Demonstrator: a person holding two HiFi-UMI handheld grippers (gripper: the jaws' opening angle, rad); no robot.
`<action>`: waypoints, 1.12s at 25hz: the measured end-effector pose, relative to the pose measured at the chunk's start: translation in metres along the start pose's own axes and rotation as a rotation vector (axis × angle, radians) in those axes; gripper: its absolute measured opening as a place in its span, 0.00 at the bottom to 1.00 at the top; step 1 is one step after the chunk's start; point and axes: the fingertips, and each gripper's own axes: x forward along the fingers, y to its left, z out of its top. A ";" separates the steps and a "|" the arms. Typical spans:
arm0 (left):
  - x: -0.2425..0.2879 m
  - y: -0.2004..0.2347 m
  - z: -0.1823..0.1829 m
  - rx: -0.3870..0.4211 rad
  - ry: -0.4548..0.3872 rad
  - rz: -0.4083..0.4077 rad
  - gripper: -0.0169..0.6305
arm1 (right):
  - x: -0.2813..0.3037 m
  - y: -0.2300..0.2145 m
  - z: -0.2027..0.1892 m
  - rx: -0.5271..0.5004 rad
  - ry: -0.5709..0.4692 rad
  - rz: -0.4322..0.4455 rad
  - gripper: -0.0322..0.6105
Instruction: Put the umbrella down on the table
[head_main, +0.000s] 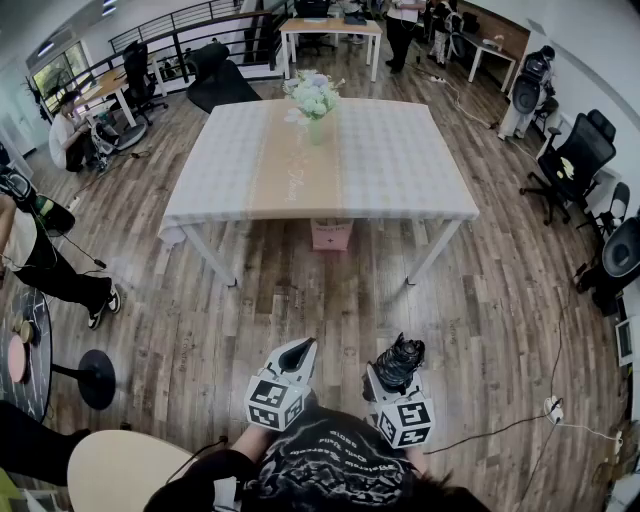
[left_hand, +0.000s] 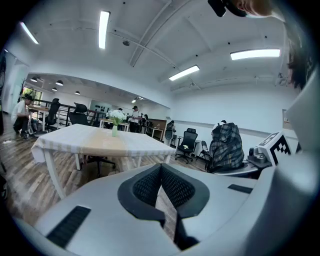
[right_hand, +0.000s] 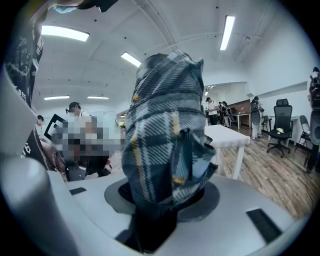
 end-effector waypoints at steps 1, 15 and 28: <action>0.000 -0.001 0.003 -0.003 -0.003 0.000 0.05 | 0.000 -0.001 0.002 -0.002 0.001 -0.002 0.32; 0.018 0.033 0.010 -0.031 -0.029 0.019 0.06 | 0.033 -0.005 0.010 0.065 -0.004 0.051 0.34; 0.072 0.108 0.026 -0.060 -0.018 -0.046 0.05 | 0.112 -0.013 0.038 0.060 0.053 0.006 0.34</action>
